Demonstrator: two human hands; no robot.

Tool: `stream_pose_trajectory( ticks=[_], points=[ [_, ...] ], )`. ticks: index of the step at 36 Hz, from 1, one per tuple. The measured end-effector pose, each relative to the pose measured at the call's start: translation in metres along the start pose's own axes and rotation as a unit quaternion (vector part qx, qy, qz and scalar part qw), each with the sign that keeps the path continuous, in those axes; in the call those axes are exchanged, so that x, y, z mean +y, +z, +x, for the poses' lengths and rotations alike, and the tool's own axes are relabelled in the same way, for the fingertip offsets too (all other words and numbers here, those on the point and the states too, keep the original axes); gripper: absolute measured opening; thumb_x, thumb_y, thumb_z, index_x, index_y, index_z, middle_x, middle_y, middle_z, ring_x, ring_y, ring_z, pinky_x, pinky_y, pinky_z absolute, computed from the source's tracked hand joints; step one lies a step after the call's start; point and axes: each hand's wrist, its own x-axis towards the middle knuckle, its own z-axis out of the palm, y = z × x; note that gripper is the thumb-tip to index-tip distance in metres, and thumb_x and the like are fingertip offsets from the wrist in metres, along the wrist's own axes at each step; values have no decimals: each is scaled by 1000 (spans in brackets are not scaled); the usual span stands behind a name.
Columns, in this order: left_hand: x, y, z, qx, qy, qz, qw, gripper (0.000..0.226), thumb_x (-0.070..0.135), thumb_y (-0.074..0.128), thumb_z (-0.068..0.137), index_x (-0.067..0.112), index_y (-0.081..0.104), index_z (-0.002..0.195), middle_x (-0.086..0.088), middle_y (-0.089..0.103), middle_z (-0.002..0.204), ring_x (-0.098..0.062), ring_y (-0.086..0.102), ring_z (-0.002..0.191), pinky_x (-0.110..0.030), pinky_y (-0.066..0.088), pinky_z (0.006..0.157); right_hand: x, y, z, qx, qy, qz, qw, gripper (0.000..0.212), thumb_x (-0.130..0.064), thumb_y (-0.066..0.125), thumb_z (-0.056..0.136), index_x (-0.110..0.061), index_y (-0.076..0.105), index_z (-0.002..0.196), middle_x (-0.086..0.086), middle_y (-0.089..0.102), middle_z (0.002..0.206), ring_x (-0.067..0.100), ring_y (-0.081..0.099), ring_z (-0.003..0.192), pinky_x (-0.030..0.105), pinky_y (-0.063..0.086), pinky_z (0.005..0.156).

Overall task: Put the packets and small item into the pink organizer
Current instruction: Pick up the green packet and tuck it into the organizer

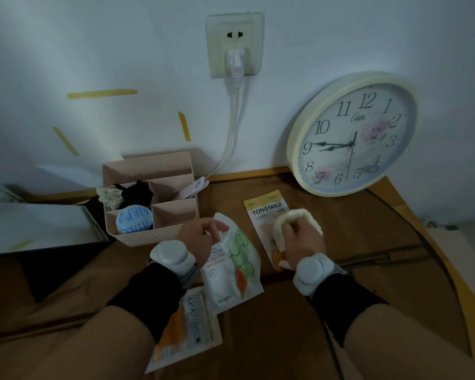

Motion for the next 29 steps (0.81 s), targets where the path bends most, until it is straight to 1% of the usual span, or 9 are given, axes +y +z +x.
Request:
stream_pose_trajectory(
  ticks=[4,7,10,14,17,19,23,27,29],
  points=[
    [5,-1,-7,-36,20,-55,998,56,-38,39,70,13,43,48,-3,62,91,-19,57,81,-23,49,77,-3,9,-10,-93,-35,58,993,32,-22,47,92,-18,54,123,10,65,113,30,61,104,42,51,93],
    [4,0,-8,-38,6,-89,995,53,-34,38,70,11,40,43,7,68,72,-17,60,81,-30,50,81,-6,18,-16,-140,-37,72,987,42,-18,46,93,-19,43,135,7,55,134,26,51,123,36,41,104],
    [5,-2,-10,-31,0,-112,993,60,-35,37,68,16,43,38,9,72,69,-24,61,85,-40,51,87,-11,23,-18,-180,3,96,979,49,-21,51,91,-18,40,139,9,55,130,28,50,121,36,38,102],
    [10,-1,-18,18,-47,-162,986,48,-28,34,81,10,51,57,-11,59,101,-21,60,88,-39,54,83,-12,25,-16,-195,5,51,979,38,-20,56,88,-14,56,126,9,62,122,28,56,113,34,44,96],
    [1,-5,-18,18,-159,-220,962,27,-5,40,91,9,62,86,-21,63,97,-34,62,90,-48,49,93,-12,28,-14,-182,23,10,983,25,-17,52,88,-7,65,106,10,65,101,25,57,90,29,42,77],
    [-5,-7,-21,-40,-252,-250,934,38,6,35,92,-12,47,124,-26,65,87,-37,64,83,-50,33,110,-11,30,-14,-172,28,-37,984,23,-15,48,89,-2,65,94,18,64,95,28,58,84,33,43,72],
    [-30,-10,-17,-22,-363,-315,877,46,12,26,99,-5,29,141,-16,33,149,-38,28,139,-51,12,118,-12,42,-17,-186,5,-139,973,29,-16,42,94,-6,63,111,13,65,118,29,60,108,31,47,83],
    [-38,-12,-20,-6,-342,-269,901,45,16,16,101,5,16,145,-13,11,157,-33,11,146,-42,9,119,-14,57,-16,-185,16,-156,970,30,-12,44,92,-10,62,115,10,64,123,28,60,111,30,50,89],
    [-39,-5,-21,-10,-307,-218,927,44,10,22,101,3,21,144,-21,21,154,-38,20,143,-44,18,117,-13,60,-17,-188,24,-154,970,29,-12,44,92,-10,61,115,10,64,122,28,61,110,30,50,88]
  ],
)
